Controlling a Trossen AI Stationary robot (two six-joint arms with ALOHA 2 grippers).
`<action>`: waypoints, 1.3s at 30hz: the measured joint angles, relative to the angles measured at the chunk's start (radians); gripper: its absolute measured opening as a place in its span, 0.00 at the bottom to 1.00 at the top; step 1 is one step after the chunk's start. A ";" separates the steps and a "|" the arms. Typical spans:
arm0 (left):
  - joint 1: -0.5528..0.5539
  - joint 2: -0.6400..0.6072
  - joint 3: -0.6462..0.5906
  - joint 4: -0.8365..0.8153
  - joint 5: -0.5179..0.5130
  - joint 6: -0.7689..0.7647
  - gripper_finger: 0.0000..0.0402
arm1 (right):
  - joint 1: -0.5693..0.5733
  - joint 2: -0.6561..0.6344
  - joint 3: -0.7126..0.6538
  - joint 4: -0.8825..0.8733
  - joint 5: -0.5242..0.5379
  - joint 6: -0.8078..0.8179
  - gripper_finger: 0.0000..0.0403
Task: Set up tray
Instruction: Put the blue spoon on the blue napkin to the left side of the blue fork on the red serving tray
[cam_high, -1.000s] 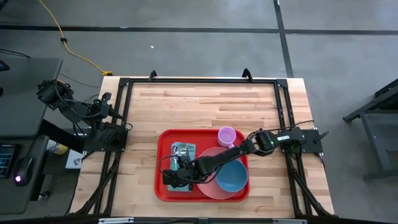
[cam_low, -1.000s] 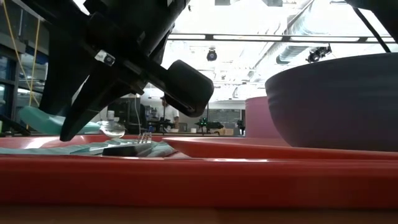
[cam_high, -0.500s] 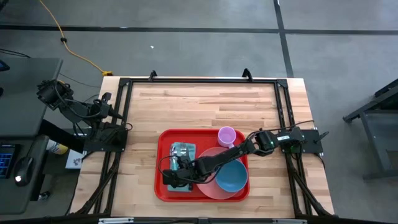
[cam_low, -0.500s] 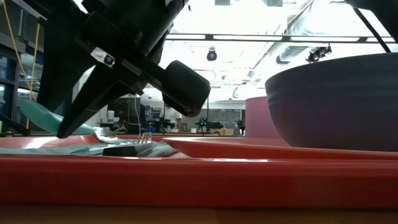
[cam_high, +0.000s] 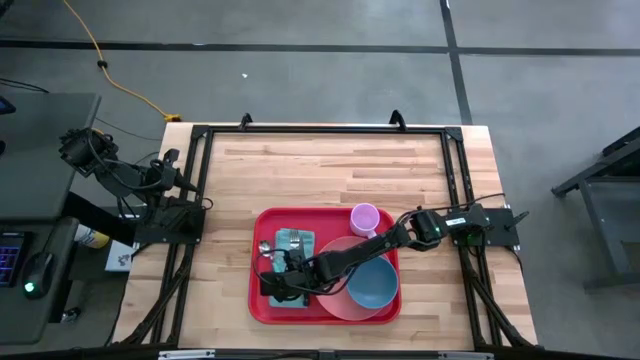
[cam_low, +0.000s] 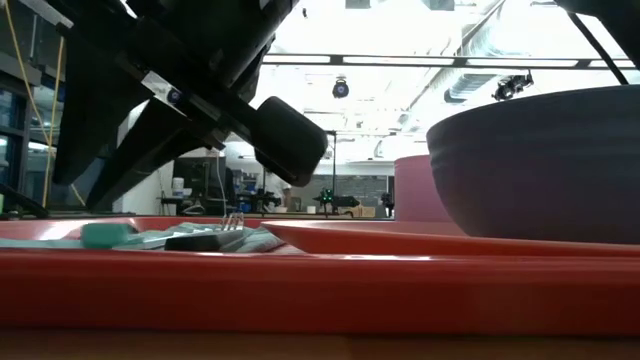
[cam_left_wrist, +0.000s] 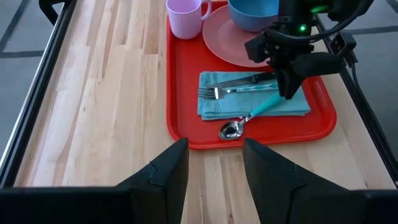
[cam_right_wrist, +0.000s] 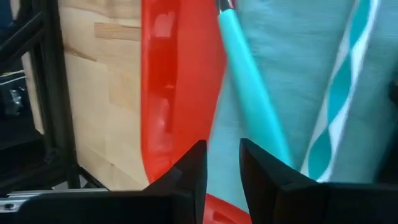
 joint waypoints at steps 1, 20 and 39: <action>0.000 0.000 0.000 0.000 0.001 0.000 0.45 | 0.000 0.000 0.000 0.010 0.003 -0.004 0.17; 0.000 0.000 0.000 0.000 0.004 0.018 0.45 | -0.072 -0.089 0.002 0.019 0.092 -0.337 0.15; 0.000 0.000 0.000 0.000 0.005 0.017 0.45 | -0.214 -0.109 0.000 0.134 -0.382 -0.778 0.15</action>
